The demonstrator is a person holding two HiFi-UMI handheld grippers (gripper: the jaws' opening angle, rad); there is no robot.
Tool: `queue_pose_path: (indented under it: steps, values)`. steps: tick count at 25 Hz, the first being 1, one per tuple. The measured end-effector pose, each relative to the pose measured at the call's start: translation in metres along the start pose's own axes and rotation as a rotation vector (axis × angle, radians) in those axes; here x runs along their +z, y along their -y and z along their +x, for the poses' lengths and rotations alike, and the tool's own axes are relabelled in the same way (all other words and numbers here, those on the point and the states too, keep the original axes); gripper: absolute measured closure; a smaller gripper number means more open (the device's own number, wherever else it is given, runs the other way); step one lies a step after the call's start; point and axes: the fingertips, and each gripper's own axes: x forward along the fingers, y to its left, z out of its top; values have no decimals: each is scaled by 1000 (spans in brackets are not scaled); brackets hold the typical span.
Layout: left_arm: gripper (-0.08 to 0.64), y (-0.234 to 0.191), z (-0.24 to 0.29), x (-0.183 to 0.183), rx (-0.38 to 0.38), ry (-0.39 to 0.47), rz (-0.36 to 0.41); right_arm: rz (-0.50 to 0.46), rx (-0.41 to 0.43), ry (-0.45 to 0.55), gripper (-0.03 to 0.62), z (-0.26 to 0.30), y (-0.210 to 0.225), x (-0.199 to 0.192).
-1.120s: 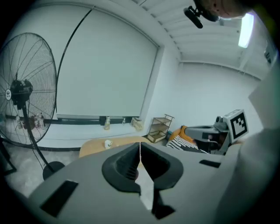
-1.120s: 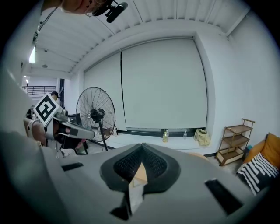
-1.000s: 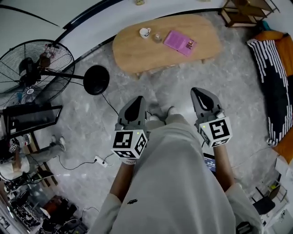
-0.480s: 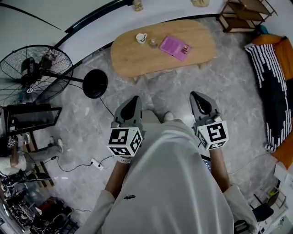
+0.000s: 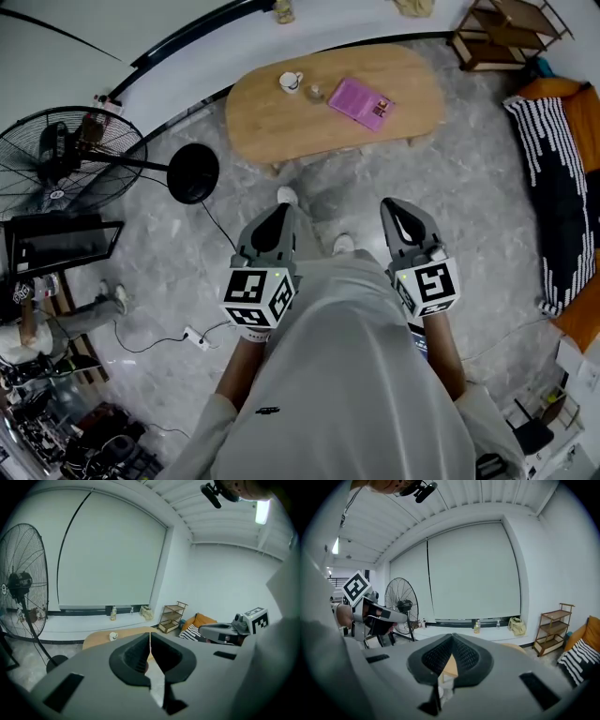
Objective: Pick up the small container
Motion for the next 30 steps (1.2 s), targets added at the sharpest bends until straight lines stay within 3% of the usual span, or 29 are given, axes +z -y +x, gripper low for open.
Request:
queue_pose_path:
  steps: [8,20,30]
  values:
    - [535,-39,34,15,-35,-35,-32,18,-26,-9,584,56,12,32]
    - [535,-140,78,91,-70,39,-76,-13,-67,-50,584,168,9,86]
    - [535,-242,95,142,-105,94,-65,-36,-102,-10,584,264,-22,133]
